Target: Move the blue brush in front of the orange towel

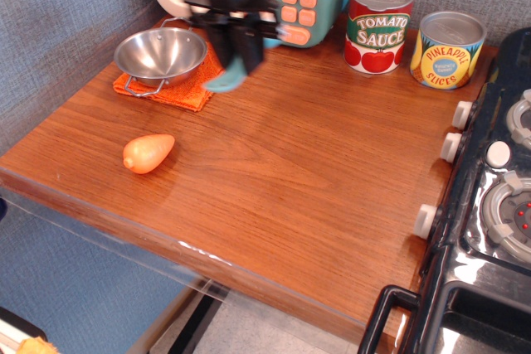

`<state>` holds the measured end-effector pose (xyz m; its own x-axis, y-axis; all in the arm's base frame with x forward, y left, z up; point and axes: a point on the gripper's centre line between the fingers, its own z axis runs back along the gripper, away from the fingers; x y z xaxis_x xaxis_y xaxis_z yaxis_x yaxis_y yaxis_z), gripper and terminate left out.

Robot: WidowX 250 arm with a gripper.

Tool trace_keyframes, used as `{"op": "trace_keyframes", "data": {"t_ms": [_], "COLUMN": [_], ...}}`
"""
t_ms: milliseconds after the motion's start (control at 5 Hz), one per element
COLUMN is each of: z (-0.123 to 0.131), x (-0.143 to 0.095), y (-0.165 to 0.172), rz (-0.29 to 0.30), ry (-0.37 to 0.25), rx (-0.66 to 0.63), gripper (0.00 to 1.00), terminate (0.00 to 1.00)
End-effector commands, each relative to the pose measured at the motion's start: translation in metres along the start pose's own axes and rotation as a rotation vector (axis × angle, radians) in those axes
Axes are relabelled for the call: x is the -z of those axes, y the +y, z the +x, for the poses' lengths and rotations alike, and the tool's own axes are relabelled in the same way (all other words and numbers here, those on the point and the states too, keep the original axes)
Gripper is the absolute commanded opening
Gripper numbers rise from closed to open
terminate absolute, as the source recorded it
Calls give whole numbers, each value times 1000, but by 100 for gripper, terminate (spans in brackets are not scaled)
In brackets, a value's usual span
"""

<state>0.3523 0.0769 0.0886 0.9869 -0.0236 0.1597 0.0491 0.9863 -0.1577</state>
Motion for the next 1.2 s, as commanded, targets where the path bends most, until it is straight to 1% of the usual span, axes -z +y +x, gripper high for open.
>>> {"op": "trace_keyframes", "data": {"t_ms": [0, 200, 400, 600, 800, 1000], "z": [-63, -91, -104, -110, -110, -112], "x": [-33, -29, -29, -19, -3, 14], "y": [81, 108, 120, 125, 133, 141], "rz": [140, 159, 172, 182, 216, 231], "ry": [-28, 1, 11, 37, 74, 121], "rx": [-74, -75, -80, -74, -50, -50], "gripper": [0, 0, 0, 0, 0, 0], "terminate": [0, 0, 0, 0, 0, 0]}}
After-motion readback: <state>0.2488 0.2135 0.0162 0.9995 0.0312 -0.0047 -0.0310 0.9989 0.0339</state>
